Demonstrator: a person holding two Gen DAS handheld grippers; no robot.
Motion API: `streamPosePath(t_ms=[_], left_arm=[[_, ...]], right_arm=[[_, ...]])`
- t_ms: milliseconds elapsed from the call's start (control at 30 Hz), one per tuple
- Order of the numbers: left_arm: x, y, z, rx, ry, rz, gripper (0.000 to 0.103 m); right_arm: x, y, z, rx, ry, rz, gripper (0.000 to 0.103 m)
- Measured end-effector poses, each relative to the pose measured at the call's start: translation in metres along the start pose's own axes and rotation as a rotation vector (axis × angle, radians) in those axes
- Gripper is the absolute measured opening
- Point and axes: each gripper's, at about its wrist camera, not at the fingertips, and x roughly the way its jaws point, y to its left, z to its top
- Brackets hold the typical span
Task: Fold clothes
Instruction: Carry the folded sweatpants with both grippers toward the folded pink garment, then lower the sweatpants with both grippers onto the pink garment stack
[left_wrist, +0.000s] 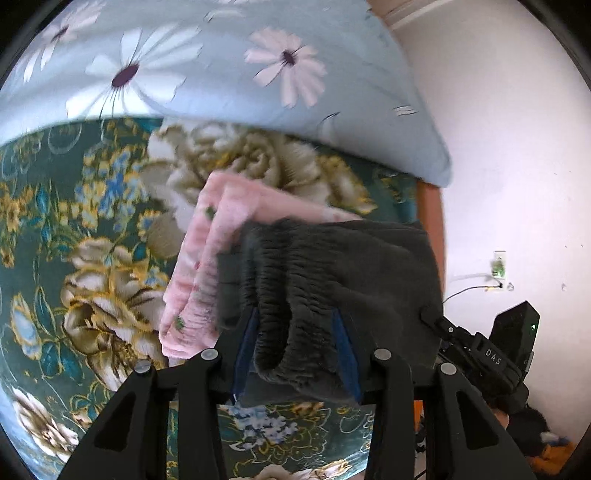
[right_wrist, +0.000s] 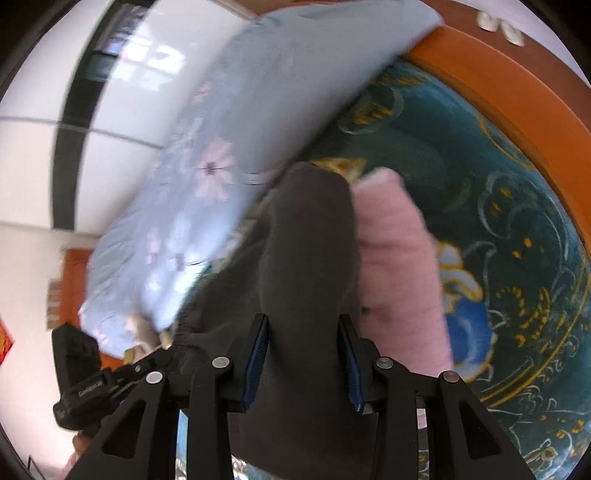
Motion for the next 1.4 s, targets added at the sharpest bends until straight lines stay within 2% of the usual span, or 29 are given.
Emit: streamPosePath(t_ms=[133,233,300,400,567,667,733,833,967,1233,1300,1400], left_arm=[[0.016,0.015,-0.012,-0.035,0.034,-0.042,0.048],[0.024,0.020,-0.017,-0.050,0.039,-0.074,0.059],[0.030,0.024,-0.021,-0.060,0.041,-0.095,0.070],[0.038,0.029,-0.026,-0.076,0.046,-0.127,0.078],[0.051,0.038,-0.035,-0.102,0.053,-0.180,0.080],[0.058,0.039,-0.036,-0.083,0.051,-0.169,0.085],[0.065,0.046,-0.037,-0.114,0.056,-0.199,0.086],[0.074,0.054,-0.037,-0.159,0.062,-0.250,0.086],[0.079,0.049,-0.039,-0.166,0.058,-0.289,0.083],[0.055,0.024,-0.021,-0.058,0.037,-0.326,0.065],[0.048,0.017,-0.017,-0.020,0.020,-0.327,0.065],[0.038,0.009,-0.011,0.048,-0.026,-0.287,0.065]], right_arm=[[0.006,-0.026,-0.001,0.053,0.013,-0.019,0.040],[0.012,-0.040,-0.002,0.084,0.022,-0.033,0.040],[0.015,-0.044,-0.001,0.093,0.027,-0.043,0.041],[0.018,-0.044,0.001,0.091,0.037,-0.052,0.042],[0.022,-0.045,0.006,0.079,0.055,-0.070,0.044],[0.025,-0.045,0.007,0.076,0.063,-0.075,0.045],[0.027,-0.047,0.007,0.081,0.065,-0.076,0.045],[0.029,-0.048,0.008,0.084,0.067,-0.075,0.046],[0.030,-0.050,0.009,0.089,0.071,-0.071,0.047],[0.022,-0.039,0.001,0.077,0.057,-0.044,0.046],[0.017,-0.034,-0.001,0.072,0.038,-0.023,0.046],[0.019,-0.026,-0.004,0.065,0.038,0.005,0.046]])
